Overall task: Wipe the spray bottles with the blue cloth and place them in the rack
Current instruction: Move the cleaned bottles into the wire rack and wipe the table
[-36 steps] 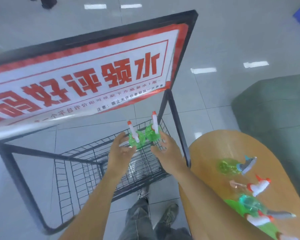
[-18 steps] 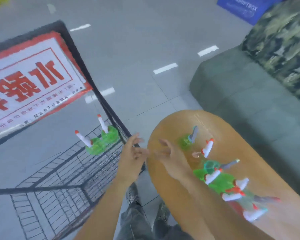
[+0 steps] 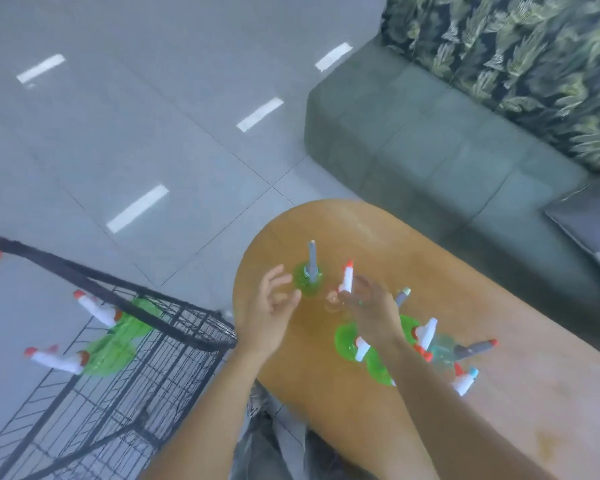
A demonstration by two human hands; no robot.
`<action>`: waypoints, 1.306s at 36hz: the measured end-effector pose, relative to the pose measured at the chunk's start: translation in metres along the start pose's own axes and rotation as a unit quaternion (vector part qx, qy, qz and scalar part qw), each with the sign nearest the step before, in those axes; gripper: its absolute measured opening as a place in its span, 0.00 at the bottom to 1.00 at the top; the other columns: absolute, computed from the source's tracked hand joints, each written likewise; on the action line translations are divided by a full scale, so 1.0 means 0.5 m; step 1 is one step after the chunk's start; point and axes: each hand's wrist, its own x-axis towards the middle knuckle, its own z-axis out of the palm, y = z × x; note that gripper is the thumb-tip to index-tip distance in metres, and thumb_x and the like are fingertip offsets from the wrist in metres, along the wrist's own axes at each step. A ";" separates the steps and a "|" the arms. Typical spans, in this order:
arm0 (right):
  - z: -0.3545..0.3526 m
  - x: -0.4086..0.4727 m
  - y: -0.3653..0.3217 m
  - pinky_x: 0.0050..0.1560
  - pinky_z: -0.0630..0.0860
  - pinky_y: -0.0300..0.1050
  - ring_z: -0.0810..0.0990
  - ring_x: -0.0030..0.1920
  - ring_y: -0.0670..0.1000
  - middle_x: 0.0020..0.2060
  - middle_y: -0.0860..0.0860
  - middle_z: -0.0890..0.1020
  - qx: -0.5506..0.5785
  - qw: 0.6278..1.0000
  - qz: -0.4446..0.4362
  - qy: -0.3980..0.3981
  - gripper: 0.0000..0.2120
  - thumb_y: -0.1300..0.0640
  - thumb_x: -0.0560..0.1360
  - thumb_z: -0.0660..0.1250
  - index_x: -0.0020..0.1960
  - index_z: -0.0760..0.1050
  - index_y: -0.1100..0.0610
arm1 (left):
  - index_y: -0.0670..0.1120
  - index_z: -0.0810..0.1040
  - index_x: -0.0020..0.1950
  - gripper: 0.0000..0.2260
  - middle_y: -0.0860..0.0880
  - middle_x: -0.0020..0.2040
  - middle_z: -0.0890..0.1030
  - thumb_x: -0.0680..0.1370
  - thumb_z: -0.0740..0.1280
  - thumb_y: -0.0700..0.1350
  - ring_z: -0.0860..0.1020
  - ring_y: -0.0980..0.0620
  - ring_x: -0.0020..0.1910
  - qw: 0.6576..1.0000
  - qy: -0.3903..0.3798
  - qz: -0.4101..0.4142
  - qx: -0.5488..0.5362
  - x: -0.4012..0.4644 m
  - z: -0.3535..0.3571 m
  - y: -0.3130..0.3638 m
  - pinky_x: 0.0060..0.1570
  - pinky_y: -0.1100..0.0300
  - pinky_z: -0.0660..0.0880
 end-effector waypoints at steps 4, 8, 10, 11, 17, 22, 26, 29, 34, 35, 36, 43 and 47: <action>0.002 0.065 0.021 0.40 0.73 0.39 0.79 0.39 0.38 0.43 0.44 0.80 -0.046 0.999 0.026 -0.005 0.10 0.57 0.80 0.70 0.51 0.70 0.47 | 0.55 0.68 0.80 0.25 0.60 0.70 0.77 0.85 0.70 0.52 0.80 0.68 0.52 0.999 -0.029 -0.032 0.024 0.076 0.037 -0.012 0.45 0.80 0.71; 0.018 0.109 0.031 0.39 0.72 0.44 0.78 0.38 0.50 0.51 0.52 0.81 -0.079 0.996 0.043 -0.015 0.09 0.50 0.79 0.71 0.54 0.73 0.50 | 0.53 0.67 0.81 0.25 0.59 0.71 0.75 0.85 0.69 0.53 0.78 0.69 0.52 0.997 -0.027 -0.050 0.042 0.125 0.056 -0.012 0.42 0.75 0.72; 0.026 0.135 0.049 0.45 0.74 0.47 0.80 0.47 0.55 0.54 0.54 0.80 -0.099 0.992 0.067 -0.032 0.12 0.48 0.78 0.71 0.57 0.73 0.53 | 0.54 0.67 0.81 0.25 0.60 0.71 0.76 0.85 0.68 0.55 0.79 0.68 0.52 0.996 -0.030 -0.065 0.055 0.153 0.072 -0.021 0.45 0.71 0.72; 0.028 0.144 0.060 0.49 0.74 0.49 0.80 0.52 0.58 0.56 0.54 0.78 -0.104 0.990 0.083 -0.040 0.13 0.47 0.78 0.70 0.57 0.72 0.52 | 0.54 0.66 0.81 0.26 0.61 0.73 0.76 0.85 0.68 0.57 0.82 0.64 0.53 0.996 -0.034 -0.070 0.054 0.162 0.081 -0.028 0.49 0.66 0.74; 0.037 0.167 0.094 0.43 0.70 0.46 0.75 0.45 0.55 0.49 0.53 0.77 -0.144 0.984 0.092 -0.055 0.13 0.42 0.80 0.66 0.53 0.75 0.52 | 0.55 0.65 0.82 0.27 0.60 0.74 0.76 0.85 0.67 0.59 0.85 0.53 0.57 0.993 -0.049 -0.094 0.049 0.195 0.112 -0.040 0.59 0.53 0.78; 0.042 0.177 0.094 0.33 0.65 0.44 0.72 0.36 0.51 0.45 0.53 0.78 -0.164 0.981 0.090 -0.057 0.10 0.45 0.81 0.65 0.52 0.78 0.51 | 0.52 0.66 0.82 0.24 0.65 0.64 0.78 0.87 0.66 0.51 0.87 0.53 0.52 0.993 -0.056 -0.101 0.020 0.205 0.120 -0.035 0.49 0.61 0.78; 0.043 0.182 0.088 0.32 0.64 0.43 0.72 0.34 0.49 0.45 0.53 0.79 -0.158 0.982 0.087 -0.056 0.08 0.47 0.82 0.65 0.53 0.78 0.51 | 0.53 0.67 0.82 0.23 0.64 0.64 0.79 0.87 0.67 0.50 0.87 0.53 0.52 0.993 -0.061 -0.097 -0.003 0.219 0.121 -0.045 0.61 0.49 0.82; 0.041 0.184 0.084 0.33 0.67 0.43 0.74 0.36 0.50 0.48 0.54 0.83 -0.146 0.985 0.081 -0.053 0.07 0.47 0.81 0.67 0.53 0.78 0.50 | 0.54 0.68 0.81 0.23 0.60 0.66 0.81 0.87 0.68 0.49 0.87 0.56 0.53 0.992 -0.066 -0.098 -0.038 0.227 0.121 -0.053 0.67 0.43 0.80; 0.027 0.168 0.076 0.38 0.71 0.44 0.82 0.40 0.53 0.42 0.50 0.85 -0.079 0.992 0.086 -0.044 0.07 0.48 0.80 0.70 0.53 0.81 0.51 | 0.52 0.67 0.82 0.24 0.54 0.66 0.83 0.86 0.69 0.44 0.87 0.57 0.52 0.991 -0.069 -0.090 -0.072 0.215 0.115 -0.052 0.69 0.42 0.79; 0.024 0.163 0.076 0.39 0.72 0.44 0.83 0.44 0.53 0.44 0.49 0.85 -0.072 0.993 0.088 -0.041 0.08 0.47 0.80 0.71 0.54 0.82 0.51 | 0.51 0.67 0.82 0.24 0.53 0.65 0.83 0.86 0.69 0.43 0.87 0.57 0.52 0.991 -0.067 -0.088 -0.076 0.207 0.113 -0.050 0.69 0.42 0.79; 0.022 0.158 0.076 0.41 0.72 0.44 0.84 0.47 0.54 0.46 0.49 0.85 -0.068 0.993 0.089 -0.037 0.09 0.47 0.79 0.71 0.54 0.82 0.51 | 0.51 0.68 0.81 0.24 0.52 0.65 0.84 0.86 0.69 0.43 0.88 0.56 0.52 0.991 -0.065 -0.086 -0.079 0.198 0.112 -0.049 0.68 0.42 0.80; -0.004 0.112 0.035 0.28 0.66 0.39 0.71 0.22 0.40 0.34 0.47 0.82 -0.056 0.994 0.083 -0.046 0.06 0.49 0.79 0.73 0.50 0.83 0.51 | 0.55 0.69 0.79 0.25 0.53 0.60 0.86 0.84 0.72 0.44 0.88 0.51 0.51 0.991 -0.049 -0.075 -0.100 0.113 0.065 -0.026 0.68 0.41 0.79; -0.018 0.063 -0.023 0.24 0.65 0.31 0.72 0.22 0.38 0.26 0.42 0.80 -0.056 0.995 0.034 -0.080 0.05 0.53 0.78 0.71 0.48 0.84 0.54 | 0.54 0.70 0.79 0.26 0.53 0.58 0.87 0.83 0.73 0.41 0.89 0.48 0.50 0.992 -0.027 -0.061 -0.106 0.057 0.025 -0.003 0.66 0.44 0.80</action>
